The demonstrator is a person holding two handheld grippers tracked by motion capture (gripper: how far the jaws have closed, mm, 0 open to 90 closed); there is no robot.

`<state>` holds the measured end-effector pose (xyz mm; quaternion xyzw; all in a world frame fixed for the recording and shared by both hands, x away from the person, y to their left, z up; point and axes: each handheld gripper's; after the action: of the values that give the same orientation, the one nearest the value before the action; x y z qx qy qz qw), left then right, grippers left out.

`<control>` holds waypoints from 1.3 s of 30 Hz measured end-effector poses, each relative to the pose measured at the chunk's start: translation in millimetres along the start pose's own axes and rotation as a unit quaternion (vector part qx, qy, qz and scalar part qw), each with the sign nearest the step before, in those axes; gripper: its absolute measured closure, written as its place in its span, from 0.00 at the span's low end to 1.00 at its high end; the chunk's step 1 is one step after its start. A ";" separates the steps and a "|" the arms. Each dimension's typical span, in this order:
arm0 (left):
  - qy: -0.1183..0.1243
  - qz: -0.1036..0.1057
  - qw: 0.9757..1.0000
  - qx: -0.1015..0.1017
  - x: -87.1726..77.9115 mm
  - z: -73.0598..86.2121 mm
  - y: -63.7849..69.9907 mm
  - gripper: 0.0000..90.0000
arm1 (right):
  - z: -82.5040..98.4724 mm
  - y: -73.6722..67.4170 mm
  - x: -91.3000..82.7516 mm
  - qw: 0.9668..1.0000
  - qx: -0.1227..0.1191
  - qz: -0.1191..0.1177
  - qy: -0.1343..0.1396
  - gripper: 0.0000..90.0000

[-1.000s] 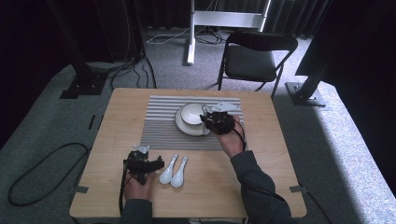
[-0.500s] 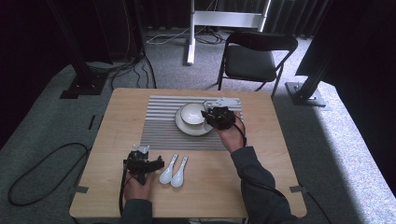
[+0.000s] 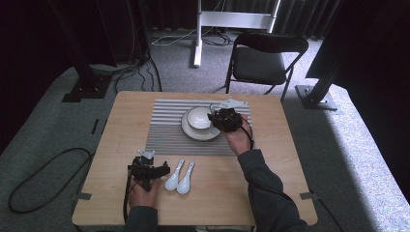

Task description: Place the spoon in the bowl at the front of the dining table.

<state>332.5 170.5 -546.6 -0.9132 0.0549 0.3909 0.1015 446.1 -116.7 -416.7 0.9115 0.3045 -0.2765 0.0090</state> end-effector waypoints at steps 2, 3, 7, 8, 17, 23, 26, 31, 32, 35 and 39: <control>0.000 0.000 1.000 0.000 0.0 0.0 0.0 0.03 | -1.5 0.4 1.0 1.000 0.001 0.000 0.000 0.83; 0.000 0.000 1.000 0.000 0.0 0.0 0.0 0.03 | -2.3 0.8 1.6 1.000 0.001 0.001 0.000 0.83; 0.001 0.000 1.000 -0.001 0.1 0.0 0.1 0.03 | -4.7 2.4 4.1 1.000 0.003 0.005 0.005 0.83; 0.001 -0.001 1.000 -0.001 0.1 0.0 0.1 0.03 | -5.2 2.7 4.5 1.000 0.004 0.005 0.006 0.83; 0.001 0.000 1.000 -0.001 0.1 0.0 0.2 0.03 | -15.4 5.1 10.5 1.000 0.008 0.010 0.008 0.83; 0.001 0.000 1.000 -0.001 0.2 0.0 0.2 0.03 | -21.3 5.5 11.3 1.000 0.010 0.014 0.016 0.83; 0.001 0.000 1.000 -0.001 0.1 0.0 0.1 0.03 | -24.3 5.1 11.4 1.000 0.008 0.015 0.022 0.83; 0.001 0.000 1.000 -0.001 0.1 0.0 0.1 0.03 | -25.5 6.7 16.9 1.000 0.012 0.019 0.021 0.83; 0.001 0.000 1.000 -0.001 0.1 0.0 0.1 0.03 | -25.3 7.0 17.7 1.000 0.013 0.019 0.020 0.83; 0.001 0.000 1.000 -0.001 0.1 0.0 0.1 0.03 | -23.3 6.4 20.4 0.999 0.016 0.020 0.022 0.83; 0.001 0.000 1.000 -0.001 0.1 0.0 0.1 0.03 | -21.1 3.8 24.2 1.000 0.011 0.017 0.022 0.83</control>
<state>332.6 170.4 -546.7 -0.9136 0.0545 0.3901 0.1010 474.8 -102.6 -411.8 0.9224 0.2857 -0.2600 -0.0034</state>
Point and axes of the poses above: each handheld gripper's, and its own axes: x roughly forward along the jaws, z roughly out of its underside, y roughly to its right, and after that the axes turned 11 degrees about x, right-handed
